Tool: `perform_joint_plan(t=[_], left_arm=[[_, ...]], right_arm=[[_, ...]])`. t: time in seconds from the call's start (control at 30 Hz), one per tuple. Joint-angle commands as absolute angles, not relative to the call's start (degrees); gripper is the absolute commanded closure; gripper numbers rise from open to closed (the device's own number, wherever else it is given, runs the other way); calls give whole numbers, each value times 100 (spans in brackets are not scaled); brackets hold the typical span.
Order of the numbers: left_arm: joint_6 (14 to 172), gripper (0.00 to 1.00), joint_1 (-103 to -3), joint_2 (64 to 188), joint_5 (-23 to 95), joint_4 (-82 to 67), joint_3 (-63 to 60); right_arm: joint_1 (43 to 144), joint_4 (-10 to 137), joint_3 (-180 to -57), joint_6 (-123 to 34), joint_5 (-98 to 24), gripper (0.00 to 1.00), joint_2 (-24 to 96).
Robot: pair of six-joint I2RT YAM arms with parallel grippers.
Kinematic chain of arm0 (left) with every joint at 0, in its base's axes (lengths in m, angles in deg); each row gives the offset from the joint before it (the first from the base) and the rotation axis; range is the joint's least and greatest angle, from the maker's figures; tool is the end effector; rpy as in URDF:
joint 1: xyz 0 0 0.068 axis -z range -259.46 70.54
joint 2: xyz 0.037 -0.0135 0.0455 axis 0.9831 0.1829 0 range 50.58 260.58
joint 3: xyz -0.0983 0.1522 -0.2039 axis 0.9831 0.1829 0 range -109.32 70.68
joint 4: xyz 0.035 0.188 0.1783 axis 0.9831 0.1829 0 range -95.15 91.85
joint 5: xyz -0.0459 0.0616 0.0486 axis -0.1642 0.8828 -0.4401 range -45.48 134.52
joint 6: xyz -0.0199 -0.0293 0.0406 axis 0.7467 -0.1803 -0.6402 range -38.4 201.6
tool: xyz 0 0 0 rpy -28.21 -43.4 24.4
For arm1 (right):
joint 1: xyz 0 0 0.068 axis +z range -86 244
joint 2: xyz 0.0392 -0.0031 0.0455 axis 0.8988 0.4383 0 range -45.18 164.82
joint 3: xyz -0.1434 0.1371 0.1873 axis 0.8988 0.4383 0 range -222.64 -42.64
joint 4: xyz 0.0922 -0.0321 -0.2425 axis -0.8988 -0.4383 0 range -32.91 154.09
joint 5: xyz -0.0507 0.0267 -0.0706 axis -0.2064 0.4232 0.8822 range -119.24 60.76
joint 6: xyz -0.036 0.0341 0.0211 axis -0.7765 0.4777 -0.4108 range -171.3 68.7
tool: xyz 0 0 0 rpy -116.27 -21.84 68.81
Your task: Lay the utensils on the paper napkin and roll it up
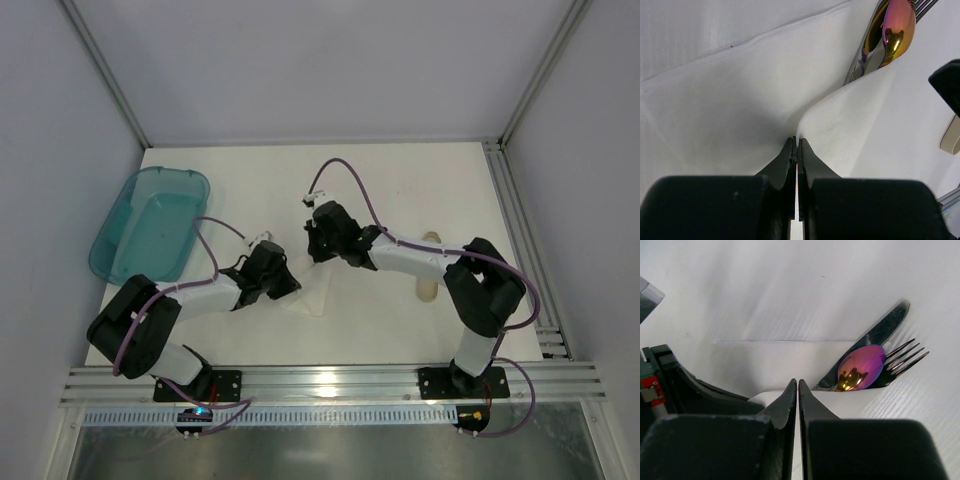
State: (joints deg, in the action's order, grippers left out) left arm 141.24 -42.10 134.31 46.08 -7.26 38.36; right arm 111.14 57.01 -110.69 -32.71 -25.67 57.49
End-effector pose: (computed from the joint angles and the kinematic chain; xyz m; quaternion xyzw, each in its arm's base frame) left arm 0.2092 -0.1584 0.1388 -0.1858 0.9189 -0.2520 0.2399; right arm 0.2706 0.2883 0.2085 -0.2125 0.8870 0.1980 0.3590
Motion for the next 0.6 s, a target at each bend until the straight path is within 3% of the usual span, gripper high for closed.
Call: perform_joint_plan(t=[0.0, 0.57], left_arm=[[14049, 100, -4211, 13645, 4926, 311, 4167], [14137, 100, -4211, 13584, 4961, 434, 4194]], right_arm=[[11190, 6030, -10717, -2776, -2766, 96, 5457], [11691, 6207, -10391, -2116, -2301, 96, 6107]])
